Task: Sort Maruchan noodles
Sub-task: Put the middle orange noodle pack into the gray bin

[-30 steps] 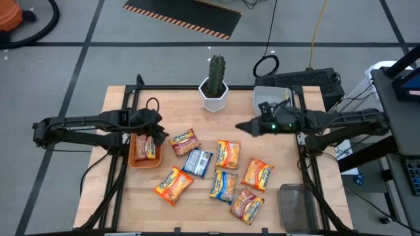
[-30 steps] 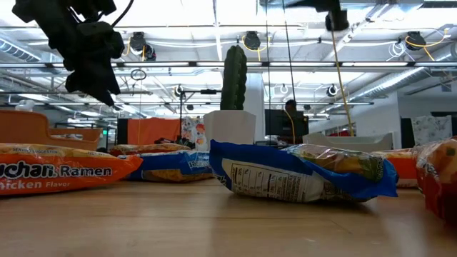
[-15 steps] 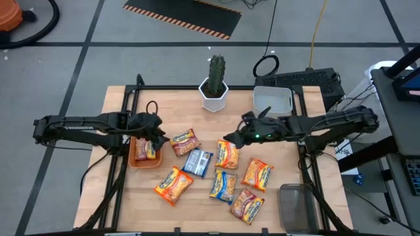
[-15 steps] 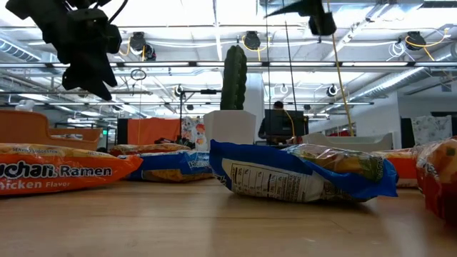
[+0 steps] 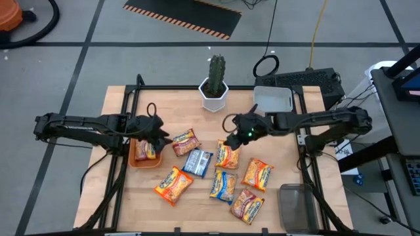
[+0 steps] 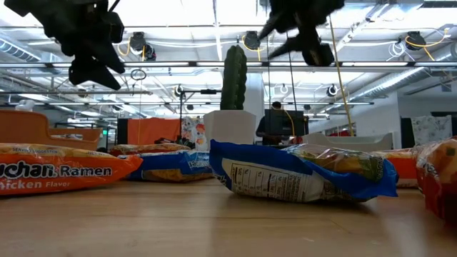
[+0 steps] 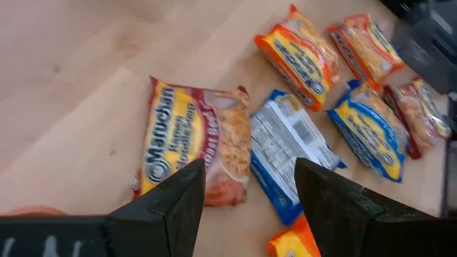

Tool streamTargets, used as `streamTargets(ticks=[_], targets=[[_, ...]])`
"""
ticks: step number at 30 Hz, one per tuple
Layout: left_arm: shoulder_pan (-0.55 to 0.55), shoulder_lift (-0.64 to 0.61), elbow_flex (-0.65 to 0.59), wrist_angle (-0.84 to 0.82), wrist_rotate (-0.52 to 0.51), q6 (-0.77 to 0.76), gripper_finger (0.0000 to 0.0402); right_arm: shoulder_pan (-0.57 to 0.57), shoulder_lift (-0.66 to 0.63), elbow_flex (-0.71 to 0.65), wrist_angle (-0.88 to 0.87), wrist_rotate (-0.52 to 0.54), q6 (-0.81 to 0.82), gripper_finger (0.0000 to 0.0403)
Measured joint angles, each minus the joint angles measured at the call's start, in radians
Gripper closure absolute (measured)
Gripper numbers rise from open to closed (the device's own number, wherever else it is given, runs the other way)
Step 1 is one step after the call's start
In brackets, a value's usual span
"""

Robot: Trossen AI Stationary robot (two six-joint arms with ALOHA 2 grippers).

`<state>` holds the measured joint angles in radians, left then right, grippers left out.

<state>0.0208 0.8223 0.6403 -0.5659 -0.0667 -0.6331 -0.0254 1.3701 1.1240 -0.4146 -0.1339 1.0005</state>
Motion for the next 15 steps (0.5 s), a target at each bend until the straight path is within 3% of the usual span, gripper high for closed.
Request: streamTargets(ticks=[6,11,15], targets=[[0.0,0.002,0.0,0.0,-0.111,-0.052,0.0181,-0.138,-0.002,-0.001,-0.125,-0.142,-0.305,0.0257],[0.0,0.01,0.0,0.0,-0.223,-0.136,0.0181,-0.24,-0.002,-0.031,-0.141,-0.227,-0.606,0.0251],[0.0,0.026,0.0,0.008,-0.252,-0.181,0.0181,-0.315,0.008,-0.07,-0.124,-0.301,-0.821,0.024]])
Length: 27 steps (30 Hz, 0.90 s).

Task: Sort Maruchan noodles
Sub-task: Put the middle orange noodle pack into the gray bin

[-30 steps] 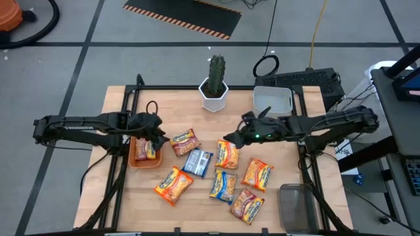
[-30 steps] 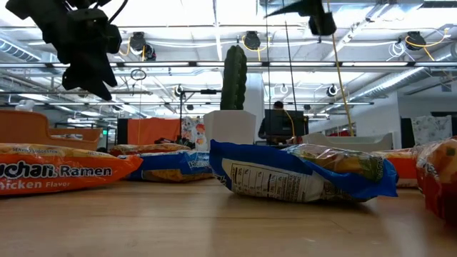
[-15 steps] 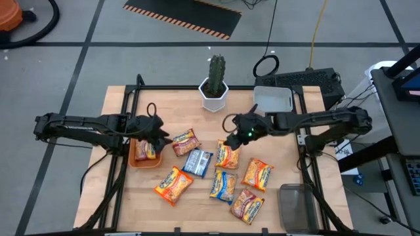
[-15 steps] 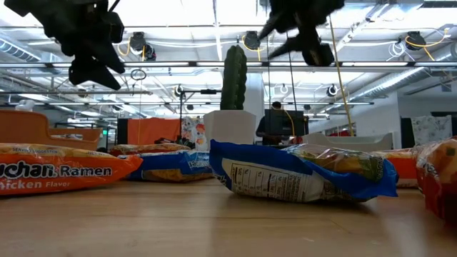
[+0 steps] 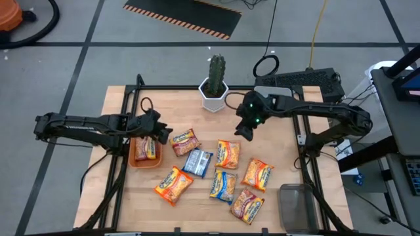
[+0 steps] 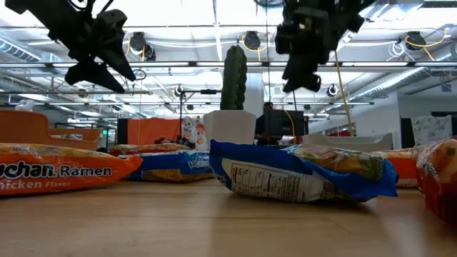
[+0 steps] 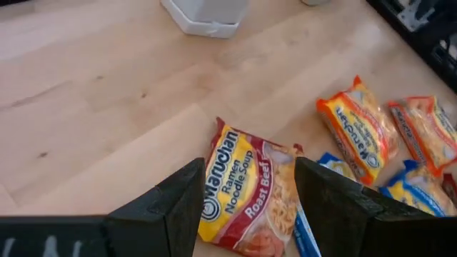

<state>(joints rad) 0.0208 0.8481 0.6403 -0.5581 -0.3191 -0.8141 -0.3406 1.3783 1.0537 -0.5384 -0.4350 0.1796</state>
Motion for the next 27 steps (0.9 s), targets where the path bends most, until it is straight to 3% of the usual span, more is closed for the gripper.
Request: streamTargets(ticks=[6,14,20,27], targets=[[0.002,0.058,0.0,0.016,-0.005,-0.005,0.0181,-0.066,0.06,-0.093,0.013,-0.096,-0.279,0.0221],[0.034,0.161,0.0,0.1,0.0,0.019,0.0181,-0.072,0.177,-0.117,0.053,-0.12,-0.437,0.0194],[0.082,0.195,0.0,0.236,0.113,0.118,0.0181,-0.072,0.257,-0.117,0.152,-0.118,-0.429,0.0189],[0.121,0.192,0.0,0.247,0.225,0.242,0.0181,-0.063,0.313,-0.117,0.238,-0.117,-0.267,0.0193]])
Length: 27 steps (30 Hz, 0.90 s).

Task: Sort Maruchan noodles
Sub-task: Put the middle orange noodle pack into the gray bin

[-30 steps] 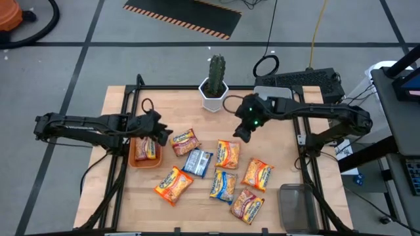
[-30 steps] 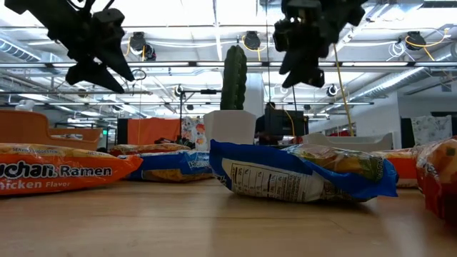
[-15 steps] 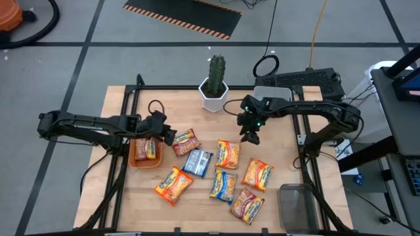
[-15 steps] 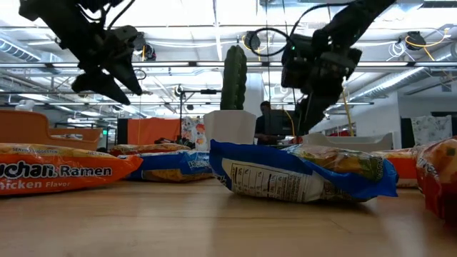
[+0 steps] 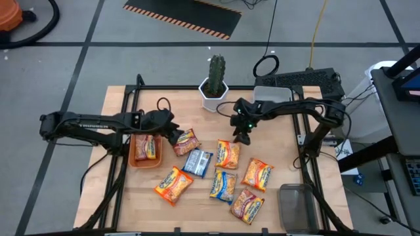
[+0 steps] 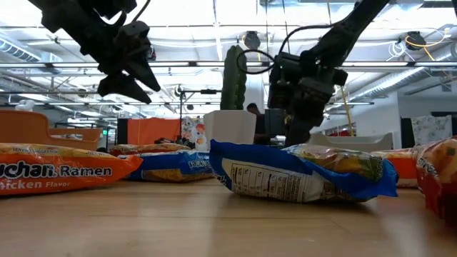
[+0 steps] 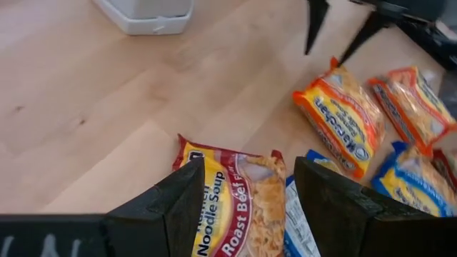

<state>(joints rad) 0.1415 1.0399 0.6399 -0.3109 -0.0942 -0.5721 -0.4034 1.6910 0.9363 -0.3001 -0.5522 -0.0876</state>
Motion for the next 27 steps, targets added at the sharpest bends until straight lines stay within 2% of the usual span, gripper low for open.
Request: streamTargets(ticks=[6,11,15,17,21,27], targets=[[0.029,0.0,0.0,0.0,0.071,0.113,0.0181,0.011,0.052,0.0,0.159,0.003,0.291,0.0195],[0.05,0.0,0.0,-0.007,0.095,0.121,0.0181,0.032,0.074,0.0,0.292,0.012,0.543,0.0195],[0.052,0.0,0.0,-0.007,0.117,0.13,0.0181,0.065,0.07,0.0,0.32,0.084,0.717,0.0195],[0.052,0.0,0.0,-0.01,0.134,0.143,0.0181,0.086,0.065,0.0,0.319,0.088,0.778,0.0195],[0.052,0.0,0.0,-0.053,0.147,0.157,0.0181,0.142,0.066,0.001,0.26,0.073,0.836,0.0195],[0.052,0.0,0.0,-0.114,0.147,0.151,0.0181,0.179,0.064,0.001,0.078,0.001,0.79,0.0195]])
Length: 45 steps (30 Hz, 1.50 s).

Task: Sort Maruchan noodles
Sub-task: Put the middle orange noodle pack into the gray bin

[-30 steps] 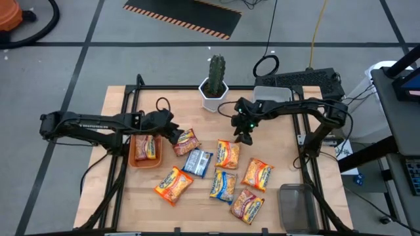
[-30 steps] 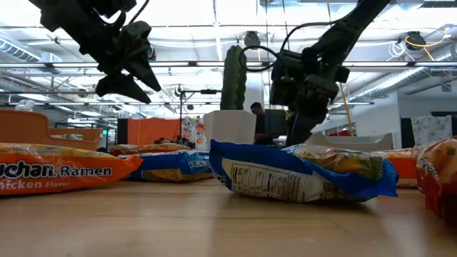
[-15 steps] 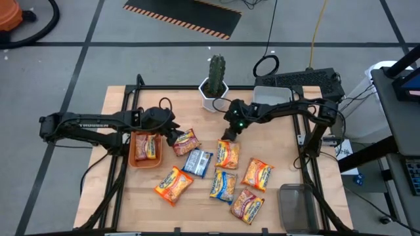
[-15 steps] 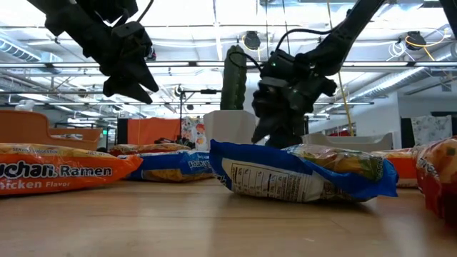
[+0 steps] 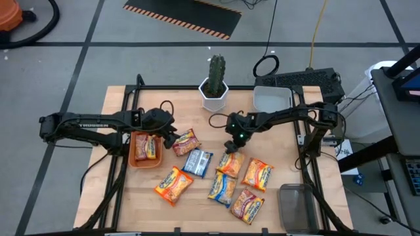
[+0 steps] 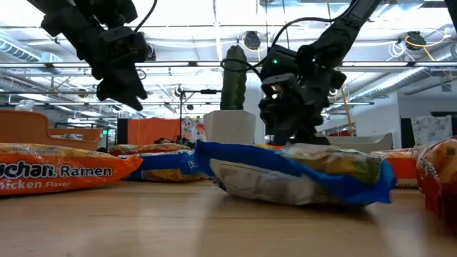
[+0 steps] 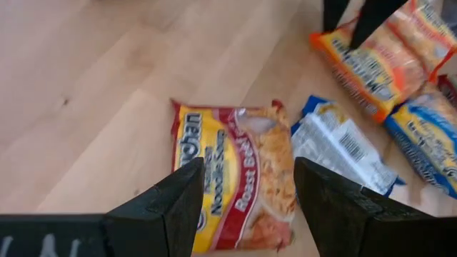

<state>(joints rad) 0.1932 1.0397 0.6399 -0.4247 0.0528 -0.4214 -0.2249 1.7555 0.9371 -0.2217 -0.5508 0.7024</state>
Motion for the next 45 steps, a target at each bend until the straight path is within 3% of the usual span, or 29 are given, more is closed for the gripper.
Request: streamTargets(ticks=[7,14,24,29,45], targets=[[0.0,0.0,0.0,0.004,-0.001,-0.065,0.0181,-0.009,-0.017,0.0,-0.019,-0.027,-0.044,0.0195],[-0.011,0.0,0.0,0.007,-0.032,-0.258,0.0181,-0.031,-0.017,0.0,-0.018,-0.065,-0.116,0.0195],[-0.07,0.0,0.0,0.011,-0.231,-0.468,0.0181,-0.017,-0.017,0.0,-0.03,-0.08,-0.297,0.0195],[-0.086,0.0,0.0,0.011,-0.307,-0.495,0.0181,-0.018,0.007,0.0,-0.054,-0.08,-0.379,0.0201],[-0.082,0.023,0.0,0.01,-0.351,-0.361,0.0181,-0.022,0.026,0.001,0.012,-0.053,-0.367,0.0363]])
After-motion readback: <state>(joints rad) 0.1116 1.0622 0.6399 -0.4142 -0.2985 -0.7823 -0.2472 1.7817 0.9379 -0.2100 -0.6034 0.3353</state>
